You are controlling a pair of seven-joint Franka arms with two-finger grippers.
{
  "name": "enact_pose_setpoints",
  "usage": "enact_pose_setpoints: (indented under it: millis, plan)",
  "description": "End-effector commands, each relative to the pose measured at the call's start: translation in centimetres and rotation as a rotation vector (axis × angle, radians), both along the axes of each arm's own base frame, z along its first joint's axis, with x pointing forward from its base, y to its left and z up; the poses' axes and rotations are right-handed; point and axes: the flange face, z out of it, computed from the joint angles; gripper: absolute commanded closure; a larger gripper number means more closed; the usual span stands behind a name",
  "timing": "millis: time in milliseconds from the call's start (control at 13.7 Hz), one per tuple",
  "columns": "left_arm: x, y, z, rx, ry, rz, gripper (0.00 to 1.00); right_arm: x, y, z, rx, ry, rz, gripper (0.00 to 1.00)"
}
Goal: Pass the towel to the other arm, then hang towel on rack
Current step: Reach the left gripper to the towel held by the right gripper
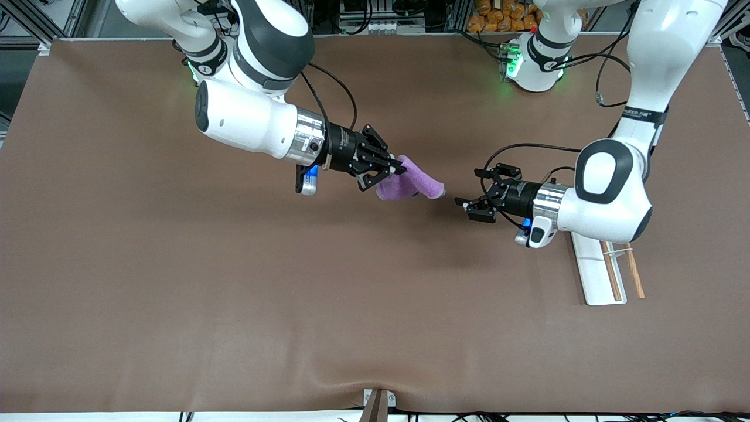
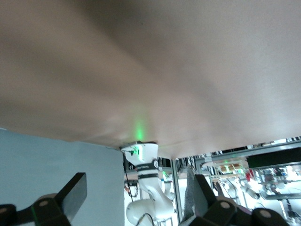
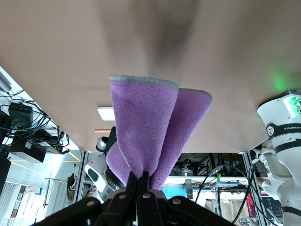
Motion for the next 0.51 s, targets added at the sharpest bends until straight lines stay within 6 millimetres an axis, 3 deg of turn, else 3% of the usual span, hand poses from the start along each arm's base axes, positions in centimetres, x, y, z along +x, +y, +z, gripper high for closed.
enact_pose_setpoints:
  millis: [0,146,219,439]
  plan:
    - [0.4,-1.0,0.2,-0.064,0.038,0.069,0.00,1.0,0.4,0.4,0.023,0.038,-0.042,1.00]
    - [0.3,-1.8,0.0,-0.085,0.050,0.091,0.00,1.5,0.7,0.4,0.029,0.045,-0.050,1.00]
    - [0.1,-2.4,-0.1,-0.084,0.053,0.082,0.10,1.4,0.9,0.4,0.030,0.044,-0.047,1.00]
    - [0.4,-2.7,-0.7,-0.072,0.083,0.110,0.14,1.5,0.9,0.4,0.030,0.047,-0.050,1.00]
